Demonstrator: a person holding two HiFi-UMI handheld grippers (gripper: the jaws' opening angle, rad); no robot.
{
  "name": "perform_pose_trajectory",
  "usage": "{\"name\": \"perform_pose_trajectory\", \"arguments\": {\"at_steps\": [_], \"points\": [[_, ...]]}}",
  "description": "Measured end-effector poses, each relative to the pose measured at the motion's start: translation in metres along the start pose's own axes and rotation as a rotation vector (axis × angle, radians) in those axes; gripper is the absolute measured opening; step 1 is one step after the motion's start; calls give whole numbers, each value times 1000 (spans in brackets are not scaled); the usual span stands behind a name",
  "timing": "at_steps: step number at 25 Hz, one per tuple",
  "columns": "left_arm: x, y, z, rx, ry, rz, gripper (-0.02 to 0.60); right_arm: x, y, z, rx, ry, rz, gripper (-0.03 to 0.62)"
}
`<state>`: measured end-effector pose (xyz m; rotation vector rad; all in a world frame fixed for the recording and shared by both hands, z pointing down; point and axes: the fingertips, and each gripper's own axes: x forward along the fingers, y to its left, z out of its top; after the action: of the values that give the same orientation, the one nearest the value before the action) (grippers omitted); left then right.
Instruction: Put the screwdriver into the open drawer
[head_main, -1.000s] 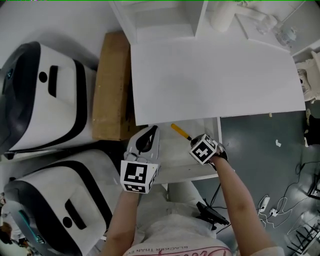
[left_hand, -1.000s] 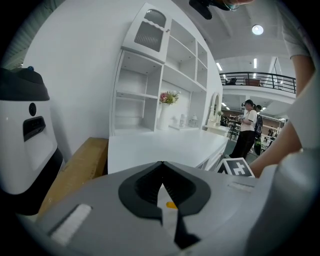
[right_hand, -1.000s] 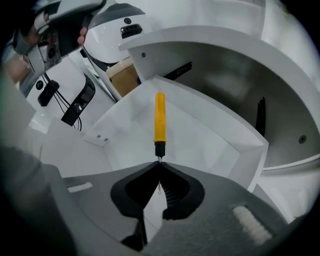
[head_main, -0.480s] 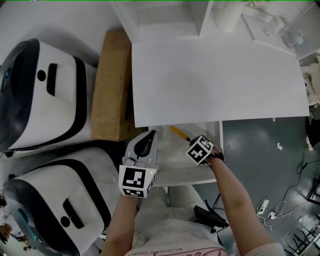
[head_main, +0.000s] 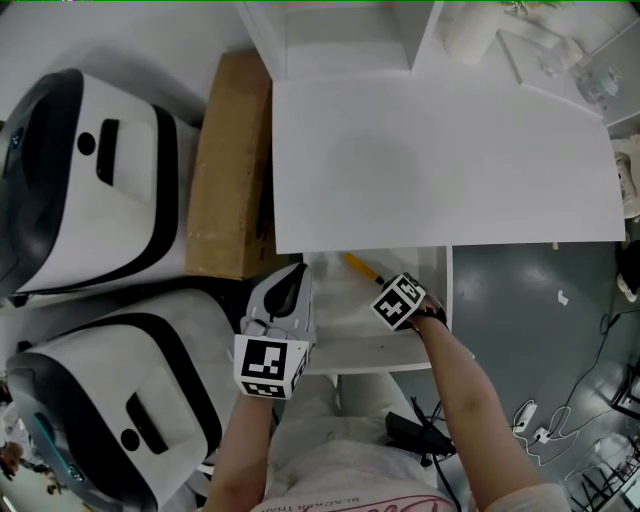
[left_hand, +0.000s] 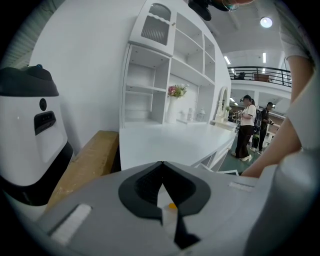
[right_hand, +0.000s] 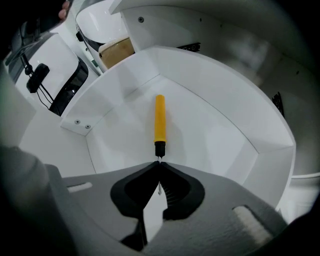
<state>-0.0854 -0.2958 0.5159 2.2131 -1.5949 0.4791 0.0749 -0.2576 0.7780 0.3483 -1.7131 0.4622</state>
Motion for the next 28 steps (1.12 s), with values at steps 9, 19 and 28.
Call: {"name": "perform_pose_trajectory", "arguments": {"at_steps": [9, 19, 28], "points": [[-8, 7, -4, -4, 4, 20, 20, 8, 1, -3, 5, 25, -18, 75], [-14, 3, 1, 1, -14, 4, 20, -5, 5, 0, 23, 13, -21, 207], [-18, -6, 15, 6, -51, -16, 20, -33, 2, 6, 28, -39, -71, 140]]}}
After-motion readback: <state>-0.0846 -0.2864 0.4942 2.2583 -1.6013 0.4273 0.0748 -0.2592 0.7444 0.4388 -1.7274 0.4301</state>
